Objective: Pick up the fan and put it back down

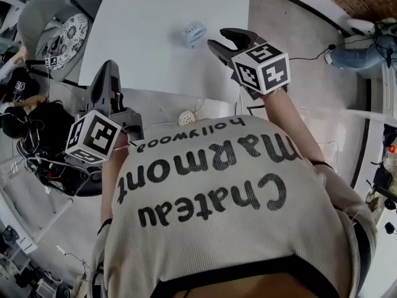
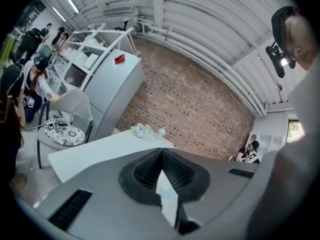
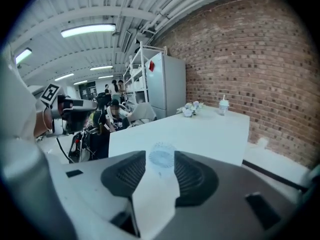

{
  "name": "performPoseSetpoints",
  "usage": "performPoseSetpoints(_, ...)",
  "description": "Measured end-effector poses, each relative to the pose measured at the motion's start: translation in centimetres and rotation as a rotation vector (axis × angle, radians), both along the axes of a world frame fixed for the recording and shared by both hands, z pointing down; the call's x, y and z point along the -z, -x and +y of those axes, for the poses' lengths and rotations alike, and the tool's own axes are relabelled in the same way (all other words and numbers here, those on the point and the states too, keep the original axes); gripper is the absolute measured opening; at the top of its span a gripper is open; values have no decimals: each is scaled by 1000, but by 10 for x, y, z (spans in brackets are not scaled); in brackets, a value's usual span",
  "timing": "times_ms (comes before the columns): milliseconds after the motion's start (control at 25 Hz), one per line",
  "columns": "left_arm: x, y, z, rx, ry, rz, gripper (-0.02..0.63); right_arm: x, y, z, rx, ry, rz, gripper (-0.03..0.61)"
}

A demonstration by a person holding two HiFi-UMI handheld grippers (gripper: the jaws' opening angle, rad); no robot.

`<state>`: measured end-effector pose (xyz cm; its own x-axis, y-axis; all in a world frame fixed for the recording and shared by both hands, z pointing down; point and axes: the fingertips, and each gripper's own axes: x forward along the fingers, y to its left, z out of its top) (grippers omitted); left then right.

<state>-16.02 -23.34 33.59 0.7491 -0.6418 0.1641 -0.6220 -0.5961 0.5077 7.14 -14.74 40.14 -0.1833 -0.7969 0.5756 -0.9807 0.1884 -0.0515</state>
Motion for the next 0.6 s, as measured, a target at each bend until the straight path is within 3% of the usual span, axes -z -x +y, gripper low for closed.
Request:
performPoseSetpoints(280,3,3,-20,1,3,35,2,-8,9,-22,95,73,63,202)
performPoseSetpoints(600,6,7,-40,30,-12,63,2,-13,20,-38,349,160,221,253)
